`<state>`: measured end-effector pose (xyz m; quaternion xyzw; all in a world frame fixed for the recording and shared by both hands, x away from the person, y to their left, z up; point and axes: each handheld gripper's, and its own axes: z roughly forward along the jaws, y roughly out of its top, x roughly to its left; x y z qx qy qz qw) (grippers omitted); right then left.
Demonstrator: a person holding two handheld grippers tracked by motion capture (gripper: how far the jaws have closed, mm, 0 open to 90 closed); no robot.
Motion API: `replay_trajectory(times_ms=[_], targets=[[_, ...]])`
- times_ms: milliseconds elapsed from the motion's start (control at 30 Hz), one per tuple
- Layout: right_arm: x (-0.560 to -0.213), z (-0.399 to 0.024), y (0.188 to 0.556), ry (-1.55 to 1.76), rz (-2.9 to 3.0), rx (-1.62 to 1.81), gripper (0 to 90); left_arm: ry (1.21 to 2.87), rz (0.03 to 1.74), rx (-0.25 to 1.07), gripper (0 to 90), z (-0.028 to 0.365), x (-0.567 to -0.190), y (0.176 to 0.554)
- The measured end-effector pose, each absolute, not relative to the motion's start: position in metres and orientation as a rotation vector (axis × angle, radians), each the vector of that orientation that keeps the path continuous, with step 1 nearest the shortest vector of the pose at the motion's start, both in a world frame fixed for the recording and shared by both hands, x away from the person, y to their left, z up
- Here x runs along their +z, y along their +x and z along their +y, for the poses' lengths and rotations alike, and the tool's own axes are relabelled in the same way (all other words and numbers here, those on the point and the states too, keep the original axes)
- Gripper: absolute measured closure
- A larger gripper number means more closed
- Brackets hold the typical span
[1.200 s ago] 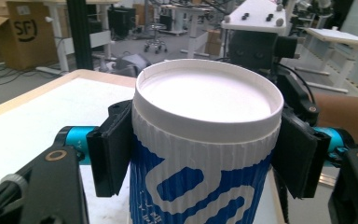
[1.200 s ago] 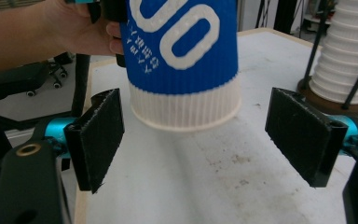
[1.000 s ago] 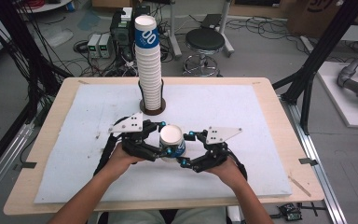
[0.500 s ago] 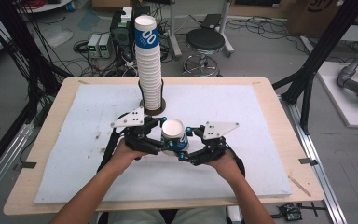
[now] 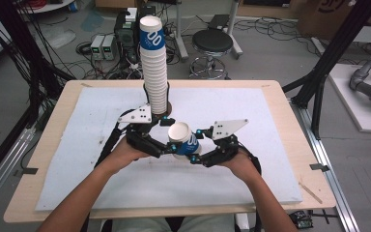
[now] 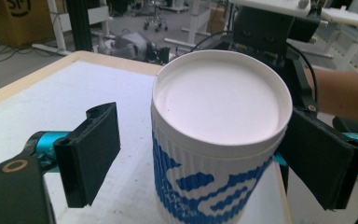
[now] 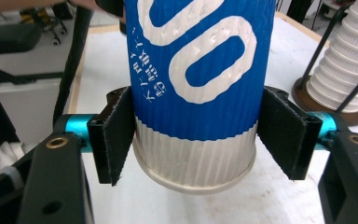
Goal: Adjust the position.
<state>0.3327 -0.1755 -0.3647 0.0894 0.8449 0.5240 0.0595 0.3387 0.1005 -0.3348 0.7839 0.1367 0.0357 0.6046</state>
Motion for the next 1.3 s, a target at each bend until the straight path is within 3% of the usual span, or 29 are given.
replay_trajectory(times_ms=[567, 667, 800, 867, 1067, 1300], targets=[[-0.337, -0.168, 0.343, 0.106, 2.754, 1.142, 32.9, 1.999, 0.295, 0.005, 14.9, 0.092, -0.329, 0.351], [-0.333, -0.165, 0.344, 0.082, 2.786, 1.081, 32.9, 2.022, 0.274, -0.018, 18.3, 0.089, -0.331, 0.351], [-0.33, -0.161, 0.343, 0.058, 2.817, 1.02, 32.9, 2.044, 0.201, -0.033, 30.0, 0.085, -0.333, 0.351], [-0.33, -0.16, 0.342, 0.049, 2.83, 1.001, 32.8, 2.051, 0.164, -0.016, 30.6, 0.085, -0.334, 0.35], [-0.333, -0.165, 0.343, 0.118, 2.823, 1.096, 21.1, 2.026, 0.125, 0.009, 30.0, 0.086, -0.334, 0.349], [-0.336, -0.19, 0.337, 0.222, 2.67, 1.401, 20.1, 1.91, 0.154, -0.014, 29.9, 0.098, -0.341, 0.349]])
